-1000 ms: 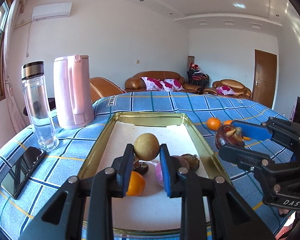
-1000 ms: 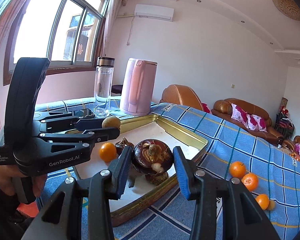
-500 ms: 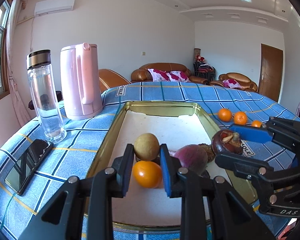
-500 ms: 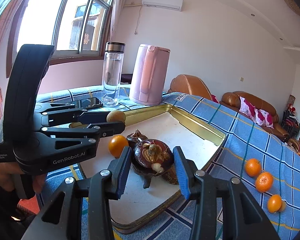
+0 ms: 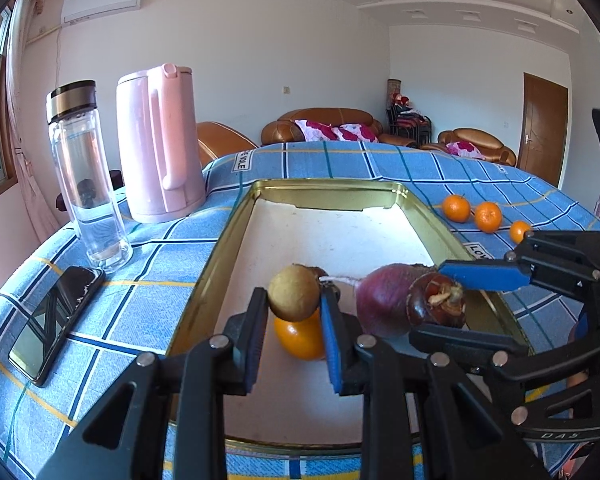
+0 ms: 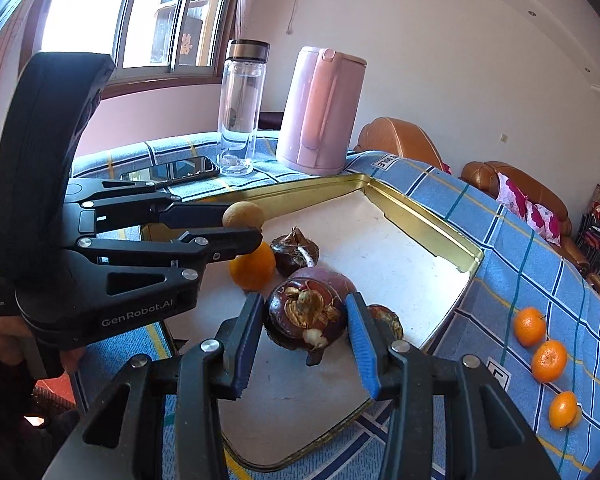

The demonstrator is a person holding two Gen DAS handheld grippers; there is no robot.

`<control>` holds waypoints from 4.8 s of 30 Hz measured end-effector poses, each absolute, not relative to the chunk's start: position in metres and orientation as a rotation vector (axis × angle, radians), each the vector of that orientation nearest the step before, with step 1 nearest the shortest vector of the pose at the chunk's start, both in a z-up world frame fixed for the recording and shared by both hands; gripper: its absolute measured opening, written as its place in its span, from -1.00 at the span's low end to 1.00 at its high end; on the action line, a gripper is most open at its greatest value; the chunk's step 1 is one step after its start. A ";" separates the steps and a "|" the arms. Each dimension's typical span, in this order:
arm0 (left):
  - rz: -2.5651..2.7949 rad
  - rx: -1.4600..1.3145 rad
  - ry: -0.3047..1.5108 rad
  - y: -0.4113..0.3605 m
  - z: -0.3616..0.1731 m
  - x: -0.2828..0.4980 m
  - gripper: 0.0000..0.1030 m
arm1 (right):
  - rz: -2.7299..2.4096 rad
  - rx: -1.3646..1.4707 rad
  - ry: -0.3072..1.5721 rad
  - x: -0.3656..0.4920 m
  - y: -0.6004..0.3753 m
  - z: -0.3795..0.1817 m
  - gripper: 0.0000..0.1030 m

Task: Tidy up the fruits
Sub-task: 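Lower and open the left tool in the tray while the right tool releases the mangosteen, then grasp an orange with the left tool while the right tool grasps a small yellow fruit, then lift the orange with the left tool while the right tool lifts the yellow fruit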

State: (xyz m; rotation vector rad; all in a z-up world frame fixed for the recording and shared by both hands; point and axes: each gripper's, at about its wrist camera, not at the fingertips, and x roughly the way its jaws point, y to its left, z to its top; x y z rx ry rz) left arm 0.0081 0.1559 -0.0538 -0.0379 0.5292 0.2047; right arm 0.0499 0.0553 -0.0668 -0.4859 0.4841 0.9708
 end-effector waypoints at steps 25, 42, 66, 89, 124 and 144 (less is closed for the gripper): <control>0.175 -0.048 0.387 0.111 -0.014 0.002 0.50 | 0.817 -0.394 0.432 0.071 -0.030 -0.039 0.05; -0.029 0.046 0.486 -0.018 -0.004 0.112 0.50 | 0.340 -0.167 0.546 0.192 -0.181 -0.038 0.05; -0.066 -0.050 0.763 -0.054 -0.061 0.250 0.46 | 0.420 -0.136 0.856 0.248 -0.181 -0.088 -0.23; -0.142 -0.125 0.751 -0.036 -0.061 0.241 -0.08 | 0.423 -0.160 0.838 0.244 -0.181 -0.083 -0.45; -0.100 0.005 0.512 -0.048 -0.033 0.194 -0.08 | 0.466 -0.139 0.630 0.215 -0.188 -0.059 -0.45; -0.066 0.015 0.421 -0.046 -0.025 0.175 -0.08 | 0.481 -0.135 0.552 0.202 -0.192 -0.052 -0.45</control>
